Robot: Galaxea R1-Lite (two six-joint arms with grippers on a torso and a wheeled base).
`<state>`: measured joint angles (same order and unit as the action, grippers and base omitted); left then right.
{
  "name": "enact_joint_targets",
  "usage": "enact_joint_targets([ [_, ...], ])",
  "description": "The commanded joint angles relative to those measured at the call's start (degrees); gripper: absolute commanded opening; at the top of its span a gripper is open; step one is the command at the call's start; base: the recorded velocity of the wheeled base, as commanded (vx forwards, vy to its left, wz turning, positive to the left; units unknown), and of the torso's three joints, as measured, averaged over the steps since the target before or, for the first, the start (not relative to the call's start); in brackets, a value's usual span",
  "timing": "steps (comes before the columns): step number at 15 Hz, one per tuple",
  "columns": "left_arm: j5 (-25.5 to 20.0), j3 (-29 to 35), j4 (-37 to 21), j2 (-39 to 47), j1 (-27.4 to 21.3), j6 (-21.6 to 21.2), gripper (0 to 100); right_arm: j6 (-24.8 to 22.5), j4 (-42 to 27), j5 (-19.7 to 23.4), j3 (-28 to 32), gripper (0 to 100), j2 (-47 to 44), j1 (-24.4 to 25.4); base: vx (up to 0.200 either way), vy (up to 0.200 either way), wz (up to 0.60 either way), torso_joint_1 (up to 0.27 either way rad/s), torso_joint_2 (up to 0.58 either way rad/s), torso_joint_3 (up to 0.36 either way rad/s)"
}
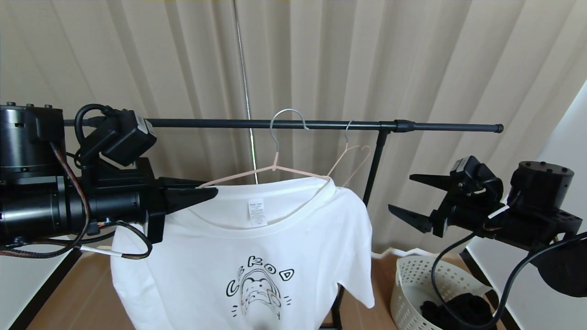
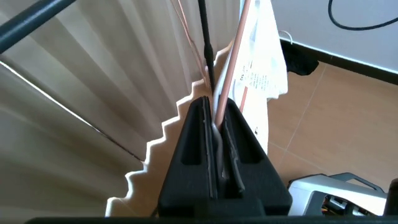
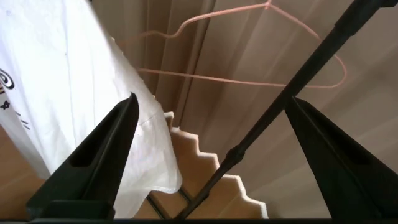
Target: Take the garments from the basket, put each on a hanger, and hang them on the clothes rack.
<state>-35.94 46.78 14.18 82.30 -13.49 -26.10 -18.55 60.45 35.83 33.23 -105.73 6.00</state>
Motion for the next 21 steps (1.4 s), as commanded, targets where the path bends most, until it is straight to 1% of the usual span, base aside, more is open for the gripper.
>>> enact_joint_targets([
  [1, 0.08, -2.04, 0.06, -0.74, 1.10, 0.00, 0, 3.17, 0.02, -5.77, 1.05, 100, 2.02, 4.29, 0.000, 0.000, 0.00, 0.000, 0.00, 0.000],
  [2, 0.43, -2.83, 0.06, -0.65, 1.45, 0.00, 0, 4.93, -0.07, -8.49, 2.01, 100, 2.11, 6.22, 0.000, 0.000, 0.00, 0.000, 0.00, 0.000],
  [3, 2.01, -3.62, 0.06, -0.56, 1.63, 0.00, 0, 5.55, -0.16, -10.08, 2.98, 100, 2.02, 7.10, 0.000, 0.000, 0.00, 0.000, 0.00, 0.000],
  [5, 5.44, -4.15, -0.03, 0.05, 1.37, 0.00, 0, 5.63, -0.16, -11.57, 3.24, 100, 1.75, 7.89, 0.000, 0.000, 0.00, 0.000, 0.00, 0.000],
  [7, 7.55, -4.24, -0.12, 2.08, 1.19, -0.09, 0, 5.55, -0.16, -12.71, 3.33, 100, 1.40, 8.33, 0.000, 0.000, 0.00, 0.000, 0.00, 0.000],
  [8, 9.57, -4.32, -0.12, 3.22, 1.01, -0.09, 0, 5.55, -0.16, -13.24, 3.42, 100, 1.14, 8.33, 0.000, 0.000, 0.00, 0.000, 0.00, 0.000],
  [10, 12.91, -4.24, -0.12, 5.94, 0.58, -0.09, 0, 5.55, -0.16, -13.33, 3.68, 100, 0.88, 8.33, 0.000, 0.000, 0.00, 0.000, 0.00, 0.000],
  [13, 14.23, -4.24, -0.03, 8.58, 0.66, -0.27, 0, 5.55, -0.16, -13.59, 3.86, 100, 0.17, 8.33, 0.000, 0.000, 0.00, 0.000, 0.00, 0.000],
  [15, 18.10, -3.80, 0.15, 11.30, 0.58, -0.27, 0, 5.55, -0.07, -13.59, 4.30, 100, -0.44, 8.24, 0.000, 0.000, 0.00, 0.000, 0.00, 0.000],
  [18, 19.68, -3.53, 1.47, 13.24, 0.84, -0.09, 0, 5.55, -0.07, -13.68, 4.30, 100, -0.62, 8.15, 0.000, 0.000, 0.00, 0.000, 0.00, 0.000],
  [21, 24.07, -3.45, 1.82, 15.88, 0.84, -0.18, 0, 5.55, -0.16, -13.68, 4.56, 100, -0.62, 8.15, 0.000, 0.000, 0.00, 0.000, 0.00, 0.000],
])
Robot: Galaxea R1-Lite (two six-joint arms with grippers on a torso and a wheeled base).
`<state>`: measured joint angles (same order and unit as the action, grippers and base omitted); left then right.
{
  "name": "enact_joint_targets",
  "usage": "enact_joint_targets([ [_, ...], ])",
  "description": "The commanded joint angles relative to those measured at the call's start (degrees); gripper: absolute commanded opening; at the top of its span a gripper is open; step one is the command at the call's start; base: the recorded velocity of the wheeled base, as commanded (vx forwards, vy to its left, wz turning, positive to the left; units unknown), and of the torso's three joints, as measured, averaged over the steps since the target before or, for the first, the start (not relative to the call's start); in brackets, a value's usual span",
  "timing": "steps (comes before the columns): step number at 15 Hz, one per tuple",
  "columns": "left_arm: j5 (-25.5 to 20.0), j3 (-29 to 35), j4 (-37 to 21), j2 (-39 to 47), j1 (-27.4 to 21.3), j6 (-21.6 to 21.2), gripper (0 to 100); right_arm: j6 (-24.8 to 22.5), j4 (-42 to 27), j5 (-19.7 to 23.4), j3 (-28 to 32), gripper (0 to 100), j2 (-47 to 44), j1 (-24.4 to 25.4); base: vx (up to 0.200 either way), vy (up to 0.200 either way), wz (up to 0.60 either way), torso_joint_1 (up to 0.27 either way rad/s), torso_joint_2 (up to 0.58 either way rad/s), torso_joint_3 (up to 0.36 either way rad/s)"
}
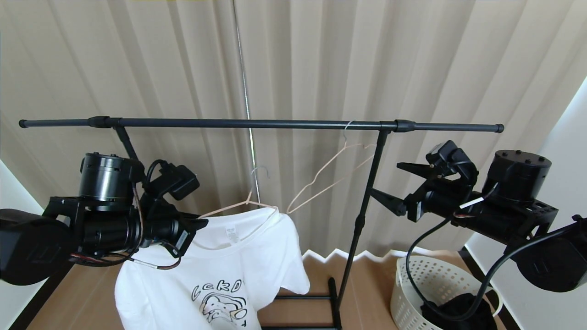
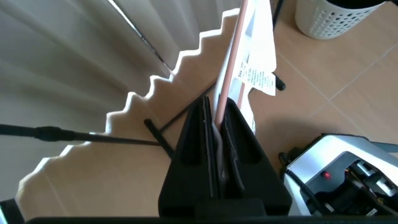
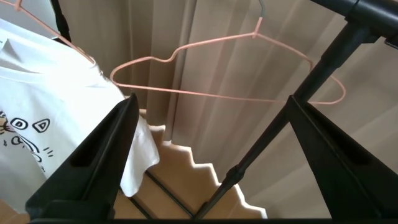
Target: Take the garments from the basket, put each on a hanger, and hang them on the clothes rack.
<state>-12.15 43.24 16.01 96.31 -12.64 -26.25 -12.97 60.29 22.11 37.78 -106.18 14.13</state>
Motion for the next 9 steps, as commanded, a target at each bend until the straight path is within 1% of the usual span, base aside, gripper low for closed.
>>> enact_joint_targets([
  [1, 1.61, 0.35, 0.52, 2.83, -0.10, 0.05, 0, 0.05, 0.00, 0.03, 0.01, 100, -0.17, 0.02, 0.000, 0.000, 0.00, 0.000, 0.00, 0.000],
  [3, 3.89, 1.06, 3.51, 4.59, -0.10, 1.02, 0, -0.04, 0.00, 0.03, 0.01, 100, -0.17, 0.02, 0.000, 0.000, 0.00, 0.000, 0.00, 0.000],
  [4, 5.12, 1.41, 5.35, 5.47, -0.10, 2.52, 0, -0.04, 0.00, 0.03, 0.01, 100, -0.26, 0.02, 0.000, 0.000, 0.00, 0.000, 0.00, 0.000],
  [5, 5.83, 1.50, 8.08, 6.44, -0.10, 5.06, 0, -0.04, 0.00, 0.03, 0.01, 100, -0.26, 0.02, 0.000, 0.000, 0.00, 0.000, 0.00, 0.000],
  [6, 5.83, 1.50, 8.08, 6.44, -0.10, 5.06, 0, -0.04, 0.00, 0.03, 0.01, 100, -0.26, 0.02, 0.000, 0.000, 0.00, 0.000, 0.00, 0.000],
  [7, 5.56, 1.50, 15.63, 8.02, -0.10, 9.99, 0, -0.04, 0.00, 0.03, 0.01, 100, -0.26, -0.07, 0.000, 0.000, 0.00, 0.000, 0.00, 0.000],
  [8, 5.47, 1.32, 18.53, 8.37, -0.19, 11.13, 0, -0.04, 0.00, 0.03, 0.01, 100, -0.26, -0.07, 0.000, 0.000, 0.00, 0.000, 0.00, 0.000],
  [9, 5.39, 1.14, 23.19, 8.55, -0.37, 12.27, 0, -0.04, 0.00, 0.03, 0.10, 100, -0.26, -0.07, 0.000, 0.000, 0.00, 0.000, 0.00, 0.000],
])
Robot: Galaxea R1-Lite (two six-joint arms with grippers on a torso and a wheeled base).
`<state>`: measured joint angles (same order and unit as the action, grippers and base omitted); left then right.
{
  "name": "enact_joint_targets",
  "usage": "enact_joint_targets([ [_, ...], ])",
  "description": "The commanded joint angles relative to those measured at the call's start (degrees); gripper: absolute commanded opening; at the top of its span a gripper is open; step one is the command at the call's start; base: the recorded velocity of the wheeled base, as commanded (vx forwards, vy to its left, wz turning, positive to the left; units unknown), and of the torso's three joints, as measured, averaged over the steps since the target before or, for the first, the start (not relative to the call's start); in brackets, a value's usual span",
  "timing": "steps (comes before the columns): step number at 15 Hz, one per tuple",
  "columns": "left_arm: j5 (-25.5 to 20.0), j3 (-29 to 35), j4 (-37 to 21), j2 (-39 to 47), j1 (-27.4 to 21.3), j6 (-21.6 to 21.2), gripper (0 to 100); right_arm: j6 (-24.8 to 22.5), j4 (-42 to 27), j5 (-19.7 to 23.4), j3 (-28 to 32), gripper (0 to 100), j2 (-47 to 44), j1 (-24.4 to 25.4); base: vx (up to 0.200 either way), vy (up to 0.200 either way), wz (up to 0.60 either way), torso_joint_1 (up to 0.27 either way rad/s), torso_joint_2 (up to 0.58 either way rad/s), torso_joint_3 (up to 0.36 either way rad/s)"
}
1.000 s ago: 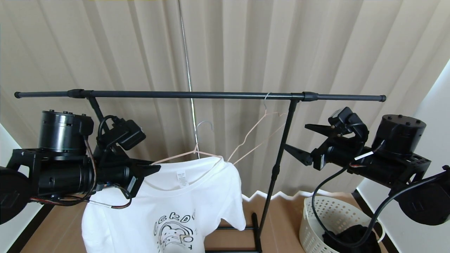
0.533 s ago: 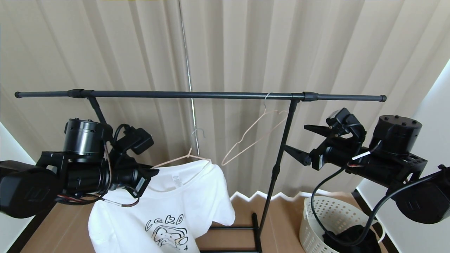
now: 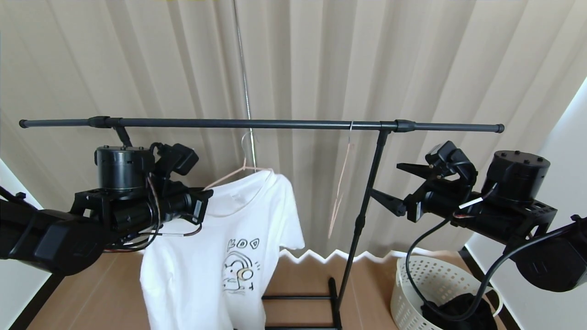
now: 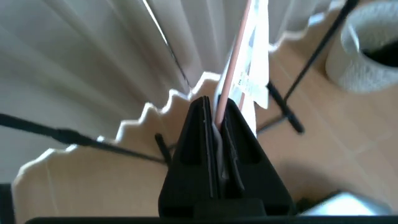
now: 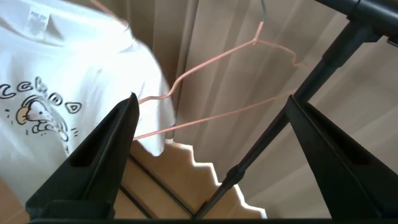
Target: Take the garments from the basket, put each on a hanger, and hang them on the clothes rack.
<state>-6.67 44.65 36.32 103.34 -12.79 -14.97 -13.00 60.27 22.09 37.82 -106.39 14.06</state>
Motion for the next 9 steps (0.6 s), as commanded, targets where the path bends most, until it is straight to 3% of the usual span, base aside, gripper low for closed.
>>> enact_joint_targets([
  [1, -0.28, -0.18, 4.38, 1.60, -0.57, 1.00, 0, -0.01, 0.20, 0.06, 0.07, 100, -0.49, 0.01, 0.000, 0.000, 0.00, 0.000, 0.00, 0.000],
  [5, -0.28, 1.40, 5.70, 2.13, -1.19, 1.35, 0, -0.01, 0.29, 0.06, 0.15, 100, -0.66, -0.08, 0.000, 0.000, 0.00, 0.000, 0.00, 0.000],
  [9, 0.08, 6.59, 5.78, 5.38, -1.27, 5.30, 0, -0.01, 0.37, 0.06, 0.07, 100, -0.66, -0.08, 0.000, 0.000, 0.00, 0.000, 0.00, 0.000],
])
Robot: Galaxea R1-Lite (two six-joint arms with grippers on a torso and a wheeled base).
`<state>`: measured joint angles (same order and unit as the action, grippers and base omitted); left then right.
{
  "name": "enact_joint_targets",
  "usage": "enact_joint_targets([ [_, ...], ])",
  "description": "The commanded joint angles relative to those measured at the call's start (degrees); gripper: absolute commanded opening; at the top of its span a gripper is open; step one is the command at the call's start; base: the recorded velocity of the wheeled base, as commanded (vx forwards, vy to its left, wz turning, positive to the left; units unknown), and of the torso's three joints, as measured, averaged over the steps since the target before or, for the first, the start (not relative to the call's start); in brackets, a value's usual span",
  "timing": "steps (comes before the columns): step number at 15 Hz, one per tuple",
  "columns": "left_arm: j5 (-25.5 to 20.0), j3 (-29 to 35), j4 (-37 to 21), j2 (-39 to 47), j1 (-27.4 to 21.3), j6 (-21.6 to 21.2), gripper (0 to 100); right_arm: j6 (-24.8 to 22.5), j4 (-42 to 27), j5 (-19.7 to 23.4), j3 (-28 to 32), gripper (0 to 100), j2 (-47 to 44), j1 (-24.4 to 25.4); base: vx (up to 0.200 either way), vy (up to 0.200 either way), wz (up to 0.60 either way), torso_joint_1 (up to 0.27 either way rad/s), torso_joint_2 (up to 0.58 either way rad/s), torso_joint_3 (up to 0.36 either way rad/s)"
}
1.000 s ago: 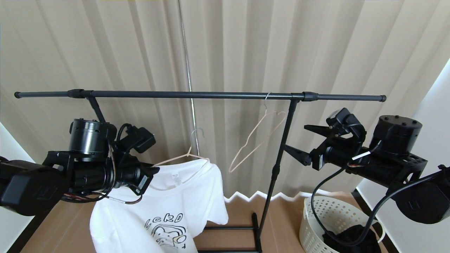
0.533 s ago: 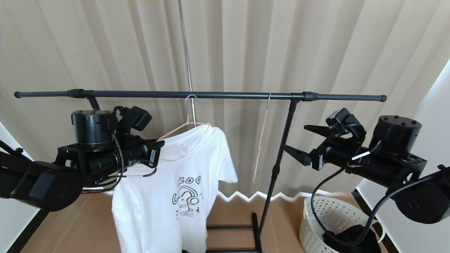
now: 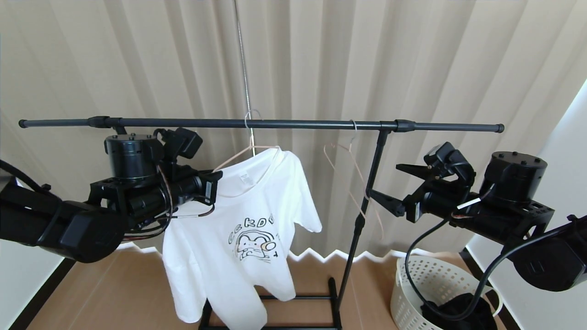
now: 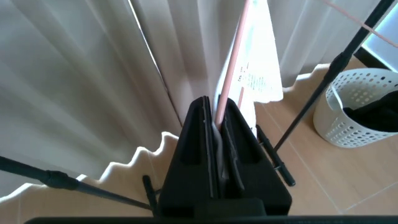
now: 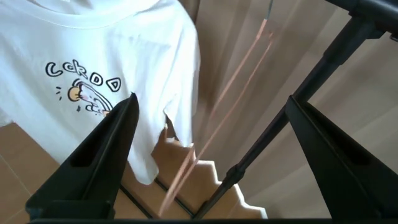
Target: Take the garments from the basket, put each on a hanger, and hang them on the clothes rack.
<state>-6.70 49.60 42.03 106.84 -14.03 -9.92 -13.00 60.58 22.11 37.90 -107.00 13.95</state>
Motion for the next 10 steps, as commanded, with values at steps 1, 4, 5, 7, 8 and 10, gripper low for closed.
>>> enact_joint_targets([
  [1, 0.11, 2.52, 0.07, 2.67, 0.06, 0.26, 0, -0.01, 0.07, 0.03, -0.02, 100, -0.05, 0.03, 0.000, 0.000, 0.00, 0.000, 0.00, 0.000],
  [4, 0.11, 4.36, 2.09, 4.87, 0.06, 1.75, 0, -0.01, 0.07, 0.03, -0.02, 100, -0.05, 0.03, 0.000, 0.000, 0.00, 0.000, 0.00, 0.000],
  [5, 0.20, 4.80, 2.70, 5.57, 0.06, 1.84, 0, -0.01, 0.07, 0.03, -0.02, 100, -0.05, 0.03, 0.000, 0.000, 0.00, 0.000, 0.00, 0.000],
  [7, 0.29, 5.68, 3.32, 6.63, 0.06, 1.84, 0, -0.01, 0.16, 0.03, -0.11, 100, 0.03, -0.06, 0.000, 0.000, 0.00, 0.000, 0.00, 0.000],
  [8, 0.20, 5.77, 3.32, 6.98, 0.06, 1.93, 0, -0.01, 0.16, 0.03, -0.11, 100, -0.05, -0.06, 0.000, 0.000, 0.00, 0.000, 0.00, 0.000],
  [10, 0.29, 6.21, 3.76, 7.51, 0.06, 1.93, 0, -0.01, 0.16, 0.03, -0.11, 100, -0.05, -0.06, 0.000, 0.000, 0.00, 0.000, 0.00, 0.000],
])
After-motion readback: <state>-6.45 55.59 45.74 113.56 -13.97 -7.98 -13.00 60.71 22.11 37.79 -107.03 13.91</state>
